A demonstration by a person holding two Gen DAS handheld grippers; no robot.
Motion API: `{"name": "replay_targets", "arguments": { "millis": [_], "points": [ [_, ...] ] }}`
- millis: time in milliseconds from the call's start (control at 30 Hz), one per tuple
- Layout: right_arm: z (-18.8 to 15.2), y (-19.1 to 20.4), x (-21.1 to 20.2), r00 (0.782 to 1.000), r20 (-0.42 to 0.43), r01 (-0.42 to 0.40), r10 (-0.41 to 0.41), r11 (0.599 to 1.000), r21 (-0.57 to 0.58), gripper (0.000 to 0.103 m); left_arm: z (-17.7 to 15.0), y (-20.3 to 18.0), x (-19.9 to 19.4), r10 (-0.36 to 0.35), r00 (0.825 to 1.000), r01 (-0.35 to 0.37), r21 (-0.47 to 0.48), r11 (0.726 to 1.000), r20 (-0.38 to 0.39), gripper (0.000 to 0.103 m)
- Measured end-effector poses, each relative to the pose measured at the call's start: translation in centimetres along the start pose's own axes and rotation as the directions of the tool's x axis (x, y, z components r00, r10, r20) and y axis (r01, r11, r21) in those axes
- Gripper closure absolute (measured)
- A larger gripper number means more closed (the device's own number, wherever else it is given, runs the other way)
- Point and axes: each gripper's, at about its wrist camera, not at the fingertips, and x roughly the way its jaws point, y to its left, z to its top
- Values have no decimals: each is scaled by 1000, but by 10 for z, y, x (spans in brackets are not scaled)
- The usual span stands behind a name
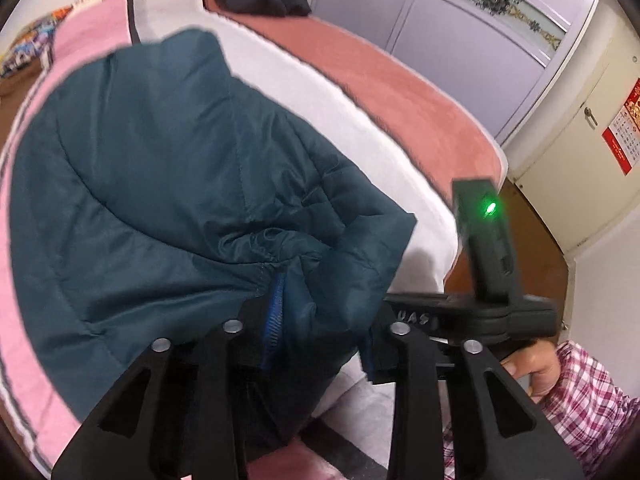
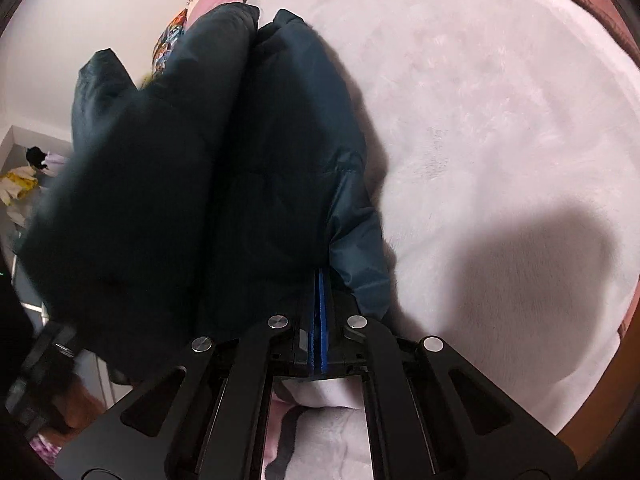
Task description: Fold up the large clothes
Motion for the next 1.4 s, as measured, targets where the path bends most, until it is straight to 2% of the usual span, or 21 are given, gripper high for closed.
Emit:
{"name": "replay_targets", "arguments": {
  "millis": [67, 167, 233, 333, 467, 567, 633, 733, 800, 867, 900, 1000, 1100, 1167, 1233, 1333, 1400],
  "points": [
    [-2, -2, -2, 1000, 0, -1, 1, 1000, 0, 101, -3, 3, 6, 1, 1000, -1, 1, 1000, -15, 63],
    [-5, -1, -12, 1000, 12, 14, -14, 1000, -9, 101, -3, 0, 8, 1, 1000, 0, 27, 1000, -29, 51],
    [-2, 14, -8, 999, 25, 30, -30, 999, -24, 100, -2, -6, 3, -18, 999, 19, 35, 999, -29, 43],
    [-1, 22, -21, 997, 54, 60, -57, 997, -50, 100, -1, -15, -12, -15, 1000, 15, 59, 998, -6, 39],
    [-2, 19, -42, 994, 77, 85, -81, 995, -55, 100, 0, -14, -43, -46, 998, 44, 61, 997, 36, 38],
    [-5, 20, -55, 990, 99, 110, -103, 992, -63, 100, 3, -13, -73, -55, 994, 49, 67, 997, 93, 38],
    [-10, 37, -62, 984, 128, 131, -120, 988, -81, 100, 6, -7, -96, -54, 988, 45, 62, 997, 147, 38],
    [-11, 54, -81, 968, 196, 182, -156, 976, -123, 100, 14, 13, -129, -16, 972, 11, 23, 1000, 236, 38],
    [-12, 67, -92, 959, 232, 198, -160, 969, -150, 100, 21, 34, -144, 42, 958, -35, -29, 999, 282, 38],
    [-13, 87, -104, 955, 262, 191, -137, 962, -195, 100, 28, 52, -151, 94, 950, -74, -77, 994, 297, 38],
    [-12, 99, -105, 956, 267, 181, -119, 958, -222, 100, 32, 61, -151, 116, 947, -90, -102, 991, 299, 43],
    [-14, 143, -106, 961, 268, 161, -67, 925, -345, 100, 48, 94, -146, 176, 944, -132, -170, 977, 278, 52],
    [-14, 180, -93, 974, 223, 145, -48, 883, -445, 99, 68, 113, -128, 216, 950, -171, -202, 964, 227, 52],
    [-10, 190, -74, 975, 195, 186, -105, 867, -463, 91, 76, 117, -116, 234, 954, -193, -213, 958, 188, 52],
    [-6, 190, -56, 968, 173, 242, -181, 854, -460, 74, 86, 115, -99, 230, 962, -198, -206, 958, 147, 52],
    [-5, 179, -35, 952, 149, 307, -269, 832, -462, 74, 98, 109, -70, 229, 971, -216, -169, 962, 64, 52],
    [-4, 167, -22, 943, 121, 331, -310, 831, -448, 74, 103, 106, -52, 253, 967, -248, -139, 959, 21, 52]
  ]
}}
